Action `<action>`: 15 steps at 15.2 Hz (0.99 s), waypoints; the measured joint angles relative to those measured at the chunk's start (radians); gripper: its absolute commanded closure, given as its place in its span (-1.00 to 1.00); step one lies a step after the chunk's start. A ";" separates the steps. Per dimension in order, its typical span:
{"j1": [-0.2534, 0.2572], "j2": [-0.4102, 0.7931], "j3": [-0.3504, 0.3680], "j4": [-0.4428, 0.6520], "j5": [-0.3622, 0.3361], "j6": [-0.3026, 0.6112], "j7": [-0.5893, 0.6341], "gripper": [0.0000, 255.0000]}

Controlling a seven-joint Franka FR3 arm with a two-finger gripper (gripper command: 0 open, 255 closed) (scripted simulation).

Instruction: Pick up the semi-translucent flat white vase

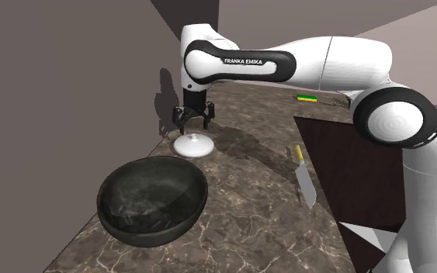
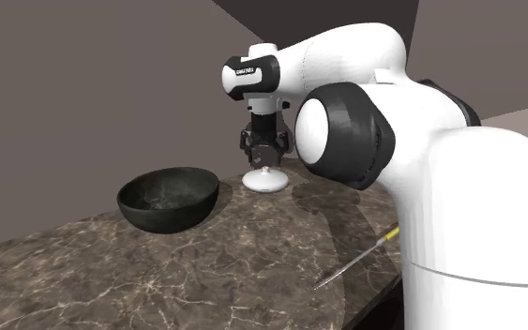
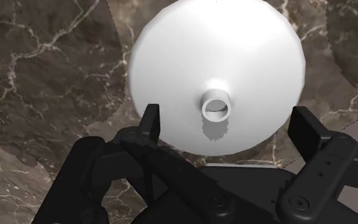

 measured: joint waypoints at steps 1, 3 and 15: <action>-0.002 -0.003 0.000 -0.017 0.000 0.014 0.000 -1.00; -0.005 -0.011 0.000 -0.045 0.002 0.034 0.000 1.00; -0.004 -0.009 0.000 -0.032 0.001 0.024 0.000 1.00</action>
